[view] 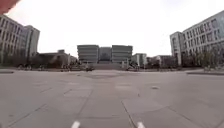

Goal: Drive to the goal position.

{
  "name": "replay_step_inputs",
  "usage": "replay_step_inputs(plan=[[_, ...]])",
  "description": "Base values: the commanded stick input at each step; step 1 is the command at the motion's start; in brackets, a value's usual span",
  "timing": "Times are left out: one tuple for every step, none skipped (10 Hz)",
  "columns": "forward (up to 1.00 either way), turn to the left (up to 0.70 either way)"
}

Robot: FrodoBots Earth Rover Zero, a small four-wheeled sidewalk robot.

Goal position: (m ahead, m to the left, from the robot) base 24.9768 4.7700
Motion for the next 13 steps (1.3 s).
replay_step_inputs(plan=[[0.60,0.00],[0.60,0.00],[0.60,0.00],[0.60,0.00],[0.60,0.00],[0.60,0.00],[0.60,0.00],[0.60,0.00],[0.60,0.00],[0.60,0.00],[0.60,0.00],[0.60,0.00],[0.60,0.00]])
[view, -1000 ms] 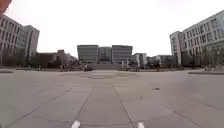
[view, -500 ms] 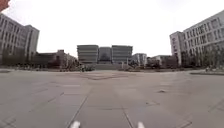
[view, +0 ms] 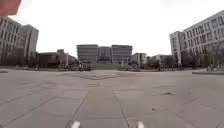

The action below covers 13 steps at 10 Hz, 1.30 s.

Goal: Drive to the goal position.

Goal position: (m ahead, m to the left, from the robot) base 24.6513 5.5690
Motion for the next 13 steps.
replay_step_inputs(plan=[[0.60,0.00],[0.60,0.00],[0.60,0.00],[0.60,0.00],[0.60,0.00],[0.60,0.00],[0.60,0.00],[0.60,0.00],[0.60,0.00],[0.60,0.01],[0.60,0.15],[0.60,0.15],[0.60,0.12]])
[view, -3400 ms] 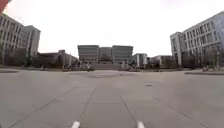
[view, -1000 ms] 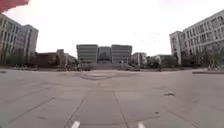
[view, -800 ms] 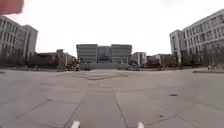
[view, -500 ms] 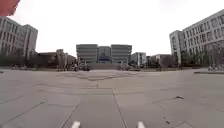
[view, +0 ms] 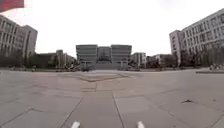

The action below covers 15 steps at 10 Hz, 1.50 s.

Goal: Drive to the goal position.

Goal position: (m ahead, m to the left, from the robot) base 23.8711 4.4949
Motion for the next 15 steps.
replay_step_inputs(plan=[[0.60,0.00],[0.60,0.00],[0.60,0.00],[0.60,0.00],[0.60,0.00],[0.60,0.00],[0.60,0.00],[0.60,0.00],[0.60,0.00],[0.60,0.00],[0.60,0.00],[0.60,0.00],[0.60,0.00],[0.60,0.00],[0.60,0.10]])
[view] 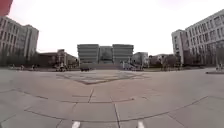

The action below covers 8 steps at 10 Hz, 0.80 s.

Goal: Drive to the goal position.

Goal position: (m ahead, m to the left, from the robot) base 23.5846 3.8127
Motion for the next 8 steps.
replay_step_inputs(plan=[[0.60,0.15],[0.60,0.15],[0.60,0.11],[0.60,0.03],[0.60,0.00],[0.60,0.00],[0.60,0.00],[0.60,0.00]])
